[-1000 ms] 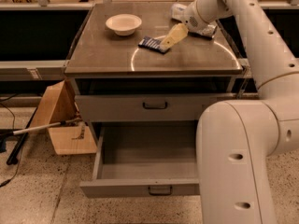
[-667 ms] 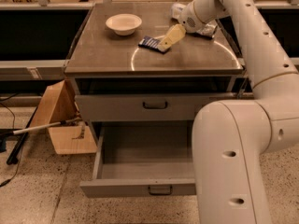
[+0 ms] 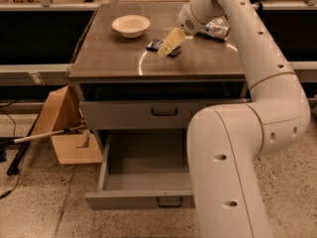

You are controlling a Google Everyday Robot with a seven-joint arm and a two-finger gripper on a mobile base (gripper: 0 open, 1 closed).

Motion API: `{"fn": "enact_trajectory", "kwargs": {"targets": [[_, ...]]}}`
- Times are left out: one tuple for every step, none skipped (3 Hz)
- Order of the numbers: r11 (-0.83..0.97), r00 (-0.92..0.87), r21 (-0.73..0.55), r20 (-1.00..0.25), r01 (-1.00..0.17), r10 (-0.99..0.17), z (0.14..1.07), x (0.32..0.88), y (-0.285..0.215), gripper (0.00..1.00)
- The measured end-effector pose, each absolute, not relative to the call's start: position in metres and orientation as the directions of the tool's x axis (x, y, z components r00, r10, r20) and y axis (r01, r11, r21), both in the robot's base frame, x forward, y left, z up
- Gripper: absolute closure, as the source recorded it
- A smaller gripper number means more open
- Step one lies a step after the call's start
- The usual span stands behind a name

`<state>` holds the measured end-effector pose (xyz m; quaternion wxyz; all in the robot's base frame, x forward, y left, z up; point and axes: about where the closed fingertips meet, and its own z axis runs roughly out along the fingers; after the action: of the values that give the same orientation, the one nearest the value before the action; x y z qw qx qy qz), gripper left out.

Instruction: Place rxbar blueberry into middle drawer

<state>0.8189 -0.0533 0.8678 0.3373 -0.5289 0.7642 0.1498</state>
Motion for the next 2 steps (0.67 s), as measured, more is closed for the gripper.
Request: {"fn": "enact_trajectory", "kwargs": {"targets": [[0.397,-0.218,-0.122,-0.674,-0.910,-0.706,0.865,0.819,-0.053,0.00],[0.403,-0.241,-0.096,-0.669,-0.910,-0.703,0.855,0.819,-0.051,0.00]]}}
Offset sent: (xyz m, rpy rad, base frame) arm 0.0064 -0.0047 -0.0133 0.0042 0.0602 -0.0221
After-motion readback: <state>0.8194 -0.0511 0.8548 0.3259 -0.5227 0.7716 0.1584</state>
